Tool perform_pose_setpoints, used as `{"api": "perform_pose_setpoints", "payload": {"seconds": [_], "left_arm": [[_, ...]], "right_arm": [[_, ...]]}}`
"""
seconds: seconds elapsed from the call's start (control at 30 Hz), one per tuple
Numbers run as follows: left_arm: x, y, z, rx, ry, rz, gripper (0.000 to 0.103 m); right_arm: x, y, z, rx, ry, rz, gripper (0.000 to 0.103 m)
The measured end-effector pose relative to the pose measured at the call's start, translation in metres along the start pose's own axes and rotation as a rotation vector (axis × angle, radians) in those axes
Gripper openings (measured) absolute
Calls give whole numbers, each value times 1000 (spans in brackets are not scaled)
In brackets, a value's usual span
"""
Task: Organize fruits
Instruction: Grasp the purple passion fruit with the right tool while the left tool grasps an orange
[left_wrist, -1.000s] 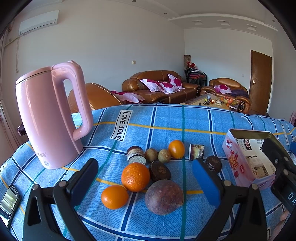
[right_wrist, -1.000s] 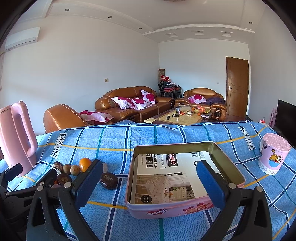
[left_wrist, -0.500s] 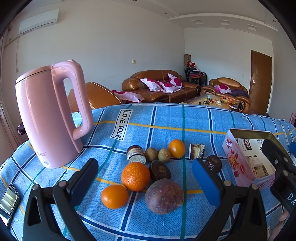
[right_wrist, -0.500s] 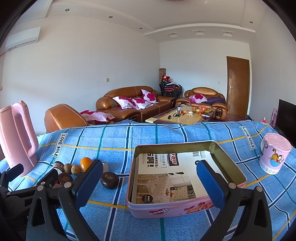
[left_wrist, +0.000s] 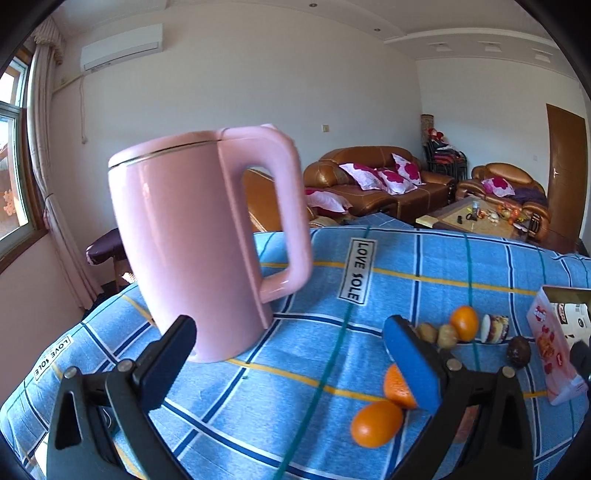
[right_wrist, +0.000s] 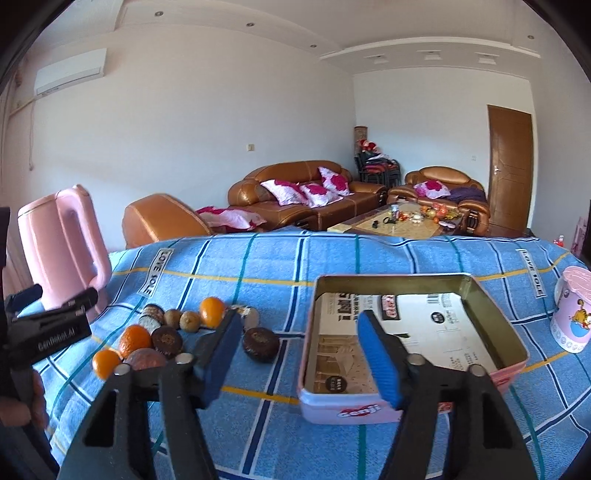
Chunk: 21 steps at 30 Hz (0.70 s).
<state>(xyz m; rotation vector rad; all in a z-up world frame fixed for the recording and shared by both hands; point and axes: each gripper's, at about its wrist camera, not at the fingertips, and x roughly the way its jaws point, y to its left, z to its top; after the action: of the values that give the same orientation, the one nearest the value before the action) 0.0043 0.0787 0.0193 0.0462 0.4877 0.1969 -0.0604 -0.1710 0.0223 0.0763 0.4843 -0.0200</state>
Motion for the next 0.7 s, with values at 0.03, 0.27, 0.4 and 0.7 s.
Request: {"api": "perform_pose_setpoints", "payload": {"seconds": [0.03, 0.27, 0.4, 0.7], "left_arm": [[2, 6, 0, -15, 15, 2, 103], [7, 24, -2, -75, 71, -37, 103], [13, 24, -1, -63, 91, -108, 103], [31, 8, -6, 52, 177, -152, 103]], "right_arm": [[3, 3, -1, 1, 24, 52, 58], [18, 43, -12, -47, 164, 335, 58], [35, 67, -16, -101, 234, 340, 74], [66, 82, -17, -86, 364, 372, 73]]}}
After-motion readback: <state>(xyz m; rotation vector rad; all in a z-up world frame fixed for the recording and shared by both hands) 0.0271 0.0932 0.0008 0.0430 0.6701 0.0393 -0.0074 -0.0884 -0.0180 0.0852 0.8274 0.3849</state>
